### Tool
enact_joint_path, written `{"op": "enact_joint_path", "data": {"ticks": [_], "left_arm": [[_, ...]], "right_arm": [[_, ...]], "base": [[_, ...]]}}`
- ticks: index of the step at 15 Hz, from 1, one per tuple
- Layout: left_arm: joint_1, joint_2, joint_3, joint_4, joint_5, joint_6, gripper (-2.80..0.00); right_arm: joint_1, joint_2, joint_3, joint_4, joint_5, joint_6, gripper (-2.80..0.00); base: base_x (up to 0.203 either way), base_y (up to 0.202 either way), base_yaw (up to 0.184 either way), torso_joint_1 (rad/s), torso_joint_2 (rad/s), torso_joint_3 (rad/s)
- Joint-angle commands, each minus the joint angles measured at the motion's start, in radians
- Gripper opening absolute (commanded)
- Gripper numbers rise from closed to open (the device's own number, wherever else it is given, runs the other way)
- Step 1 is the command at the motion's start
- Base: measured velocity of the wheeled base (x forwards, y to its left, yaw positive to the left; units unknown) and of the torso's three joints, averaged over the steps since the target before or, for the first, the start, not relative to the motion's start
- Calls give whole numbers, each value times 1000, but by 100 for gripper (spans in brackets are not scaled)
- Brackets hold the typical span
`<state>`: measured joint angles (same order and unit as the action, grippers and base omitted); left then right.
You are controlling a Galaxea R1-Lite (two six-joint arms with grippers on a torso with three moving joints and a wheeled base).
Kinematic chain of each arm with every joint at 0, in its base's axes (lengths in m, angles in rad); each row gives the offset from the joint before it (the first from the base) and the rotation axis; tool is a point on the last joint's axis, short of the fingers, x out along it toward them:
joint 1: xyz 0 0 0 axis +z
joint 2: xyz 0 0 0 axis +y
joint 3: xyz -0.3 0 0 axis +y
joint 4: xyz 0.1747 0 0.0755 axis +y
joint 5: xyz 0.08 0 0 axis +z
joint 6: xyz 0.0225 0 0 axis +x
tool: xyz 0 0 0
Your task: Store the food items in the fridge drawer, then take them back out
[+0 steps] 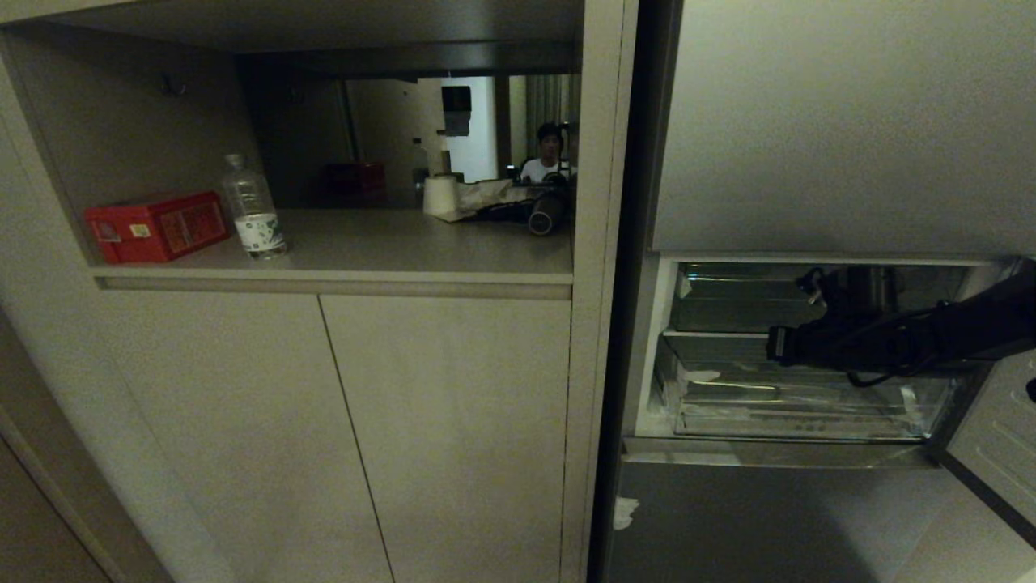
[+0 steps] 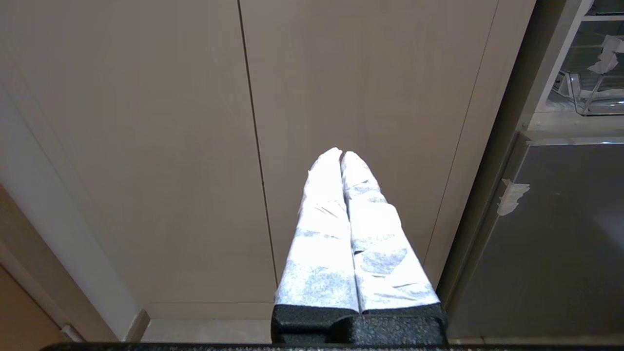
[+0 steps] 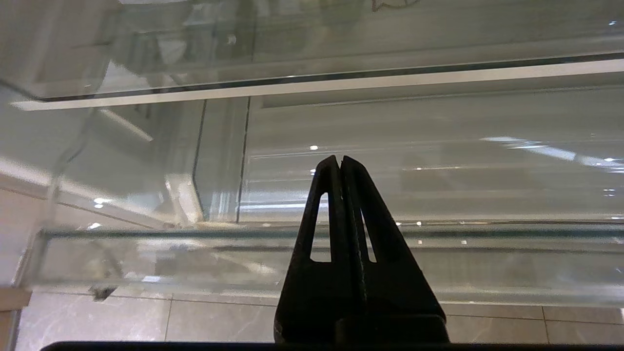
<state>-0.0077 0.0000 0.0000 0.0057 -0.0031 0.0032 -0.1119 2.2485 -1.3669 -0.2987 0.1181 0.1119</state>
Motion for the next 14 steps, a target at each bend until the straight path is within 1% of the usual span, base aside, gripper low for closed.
{"op": "enact_joint_path", "data": {"ticks": [1,5,8,14], "left_arm": [[0,2,0,0,0,0,-280],[0,2,0,0,0,0,-280],[0,2,0,0,0,0,-280],[0,2,0,0,0,0,-280]], "right_arm": [[0,23,-15,1,0,2,-280],[0,44,-17,3,-4,3,-280],[0,73,-69,28,-14,2,-280],[-9,56,-213,336,-24,-2,-280]], "base": [[0,0,0,0,0,0],[0,0,0,0,0,0],[0,0,0,0,0,0],[0,0,0,0,0,0]]}}
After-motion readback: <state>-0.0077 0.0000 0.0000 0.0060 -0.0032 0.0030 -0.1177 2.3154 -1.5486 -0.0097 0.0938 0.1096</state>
